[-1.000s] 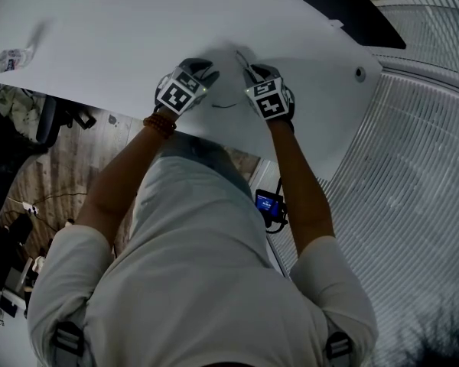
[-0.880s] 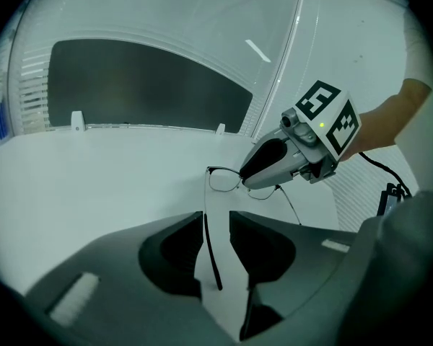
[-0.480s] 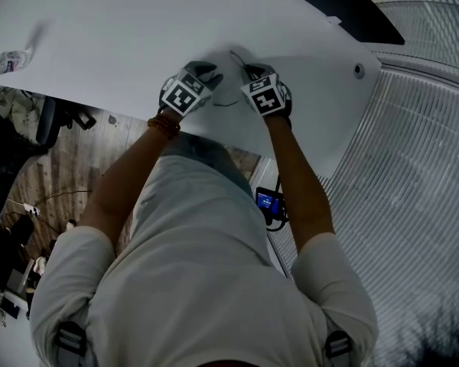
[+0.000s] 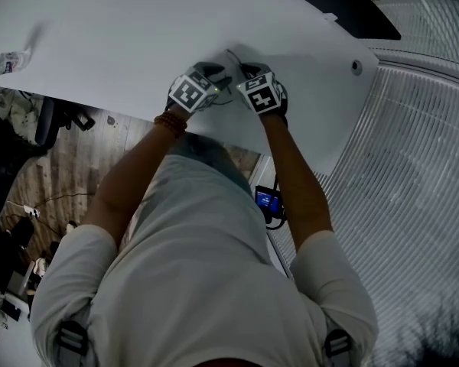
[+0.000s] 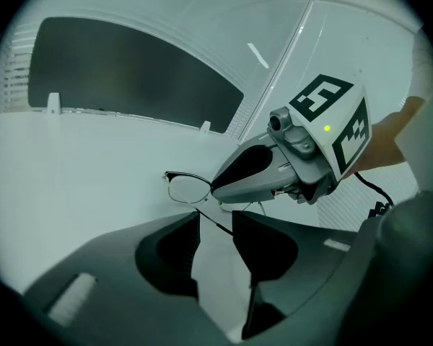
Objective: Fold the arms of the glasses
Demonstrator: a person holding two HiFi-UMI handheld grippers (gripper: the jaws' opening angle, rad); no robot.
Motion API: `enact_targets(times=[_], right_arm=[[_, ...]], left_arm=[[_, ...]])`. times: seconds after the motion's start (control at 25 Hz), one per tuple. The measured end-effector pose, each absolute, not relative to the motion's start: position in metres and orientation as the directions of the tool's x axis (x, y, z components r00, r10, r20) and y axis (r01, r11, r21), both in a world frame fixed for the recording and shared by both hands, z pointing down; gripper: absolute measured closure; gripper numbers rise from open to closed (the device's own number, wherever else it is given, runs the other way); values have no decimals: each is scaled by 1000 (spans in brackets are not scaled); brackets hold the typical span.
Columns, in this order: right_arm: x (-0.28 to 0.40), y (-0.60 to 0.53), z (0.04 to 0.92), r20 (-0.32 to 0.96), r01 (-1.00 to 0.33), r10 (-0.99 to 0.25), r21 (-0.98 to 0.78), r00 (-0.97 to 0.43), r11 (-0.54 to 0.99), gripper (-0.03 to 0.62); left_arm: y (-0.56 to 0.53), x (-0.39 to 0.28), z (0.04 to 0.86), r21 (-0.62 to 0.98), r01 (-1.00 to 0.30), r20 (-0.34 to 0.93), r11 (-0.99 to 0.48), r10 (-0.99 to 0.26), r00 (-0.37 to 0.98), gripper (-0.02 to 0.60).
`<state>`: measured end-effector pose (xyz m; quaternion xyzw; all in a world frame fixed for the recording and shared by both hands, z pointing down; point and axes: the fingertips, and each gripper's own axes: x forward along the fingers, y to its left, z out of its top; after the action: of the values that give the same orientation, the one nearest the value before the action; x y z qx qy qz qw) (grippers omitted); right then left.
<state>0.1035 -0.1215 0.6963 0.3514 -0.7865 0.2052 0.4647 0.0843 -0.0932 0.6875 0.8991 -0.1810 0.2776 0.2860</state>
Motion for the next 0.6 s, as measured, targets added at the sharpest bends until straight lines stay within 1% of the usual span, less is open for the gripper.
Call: enact_targets(times=[0.12, 0.2, 0.4, 0.6], right_arm=[[102, -120, 694, 875, -742, -357, -5, -328, 670, 574], [99, -118, 695, 875, -736, -354, -3, -330, 677, 574], [101, -117, 696, 875, -739, -362, 8, -321, 674, 575], [99, -117, 696, 877, -736, -359, 10, -318, 677, 574]], left_arm=[[-87, 94, 687, 462, -433, 571, -774, -114, 813, 431], [-88, 96, 682, 464, -418, 564, -781, -104, 820, 431], [-86, 85, 673, 455, -428, 566, -781, -118, 816, 433], [-58, 52, 650, 482, -456, 555, -748, -142, 820, 437]])
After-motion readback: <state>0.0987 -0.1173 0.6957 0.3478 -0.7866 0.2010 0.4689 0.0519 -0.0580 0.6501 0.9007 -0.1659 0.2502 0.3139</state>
